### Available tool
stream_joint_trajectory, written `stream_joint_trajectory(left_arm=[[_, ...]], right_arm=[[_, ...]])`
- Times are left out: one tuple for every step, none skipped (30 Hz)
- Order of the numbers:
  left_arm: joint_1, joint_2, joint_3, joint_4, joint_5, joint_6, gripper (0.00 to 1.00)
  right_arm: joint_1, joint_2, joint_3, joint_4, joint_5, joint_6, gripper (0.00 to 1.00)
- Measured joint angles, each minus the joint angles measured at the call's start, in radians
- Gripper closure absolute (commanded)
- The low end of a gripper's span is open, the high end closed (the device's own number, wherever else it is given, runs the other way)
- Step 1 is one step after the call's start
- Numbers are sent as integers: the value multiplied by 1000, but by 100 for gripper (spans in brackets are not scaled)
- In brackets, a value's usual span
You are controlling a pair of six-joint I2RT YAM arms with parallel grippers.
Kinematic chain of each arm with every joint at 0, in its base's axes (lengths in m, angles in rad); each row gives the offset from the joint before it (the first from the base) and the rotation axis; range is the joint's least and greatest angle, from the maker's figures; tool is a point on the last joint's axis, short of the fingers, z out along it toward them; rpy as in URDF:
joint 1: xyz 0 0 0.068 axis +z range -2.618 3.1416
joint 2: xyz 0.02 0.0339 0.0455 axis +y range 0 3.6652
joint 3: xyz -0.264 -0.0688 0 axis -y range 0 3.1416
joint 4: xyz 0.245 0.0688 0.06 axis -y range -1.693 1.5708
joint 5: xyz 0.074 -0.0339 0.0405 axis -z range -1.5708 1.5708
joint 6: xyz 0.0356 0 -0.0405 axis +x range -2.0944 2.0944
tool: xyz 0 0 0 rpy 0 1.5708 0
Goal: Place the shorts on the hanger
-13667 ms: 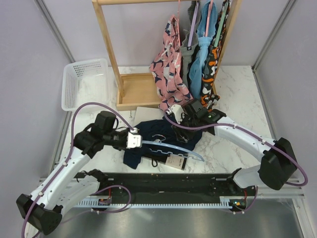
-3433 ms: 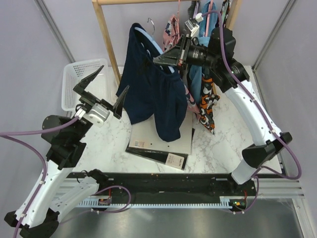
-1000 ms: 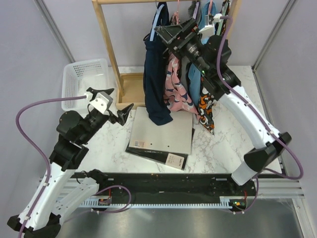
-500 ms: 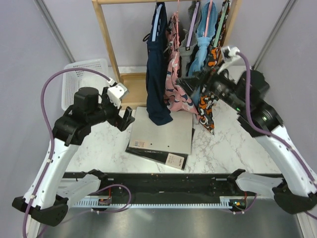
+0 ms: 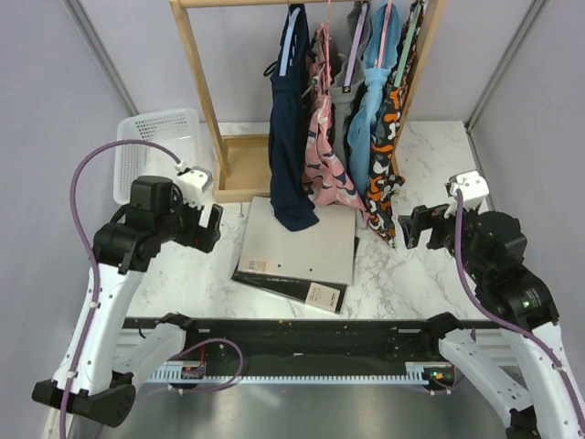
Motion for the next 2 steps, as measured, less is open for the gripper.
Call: stream_joint_trajectory(left_arm=[[11,-18,-6,-1,-13,-3,1],[18,-32,-11,-1,-21,-5,1]], right_arm=[[-15,-8,-12,-16,0,0,2],[-32,-19,-20,-33,0,1,2]])
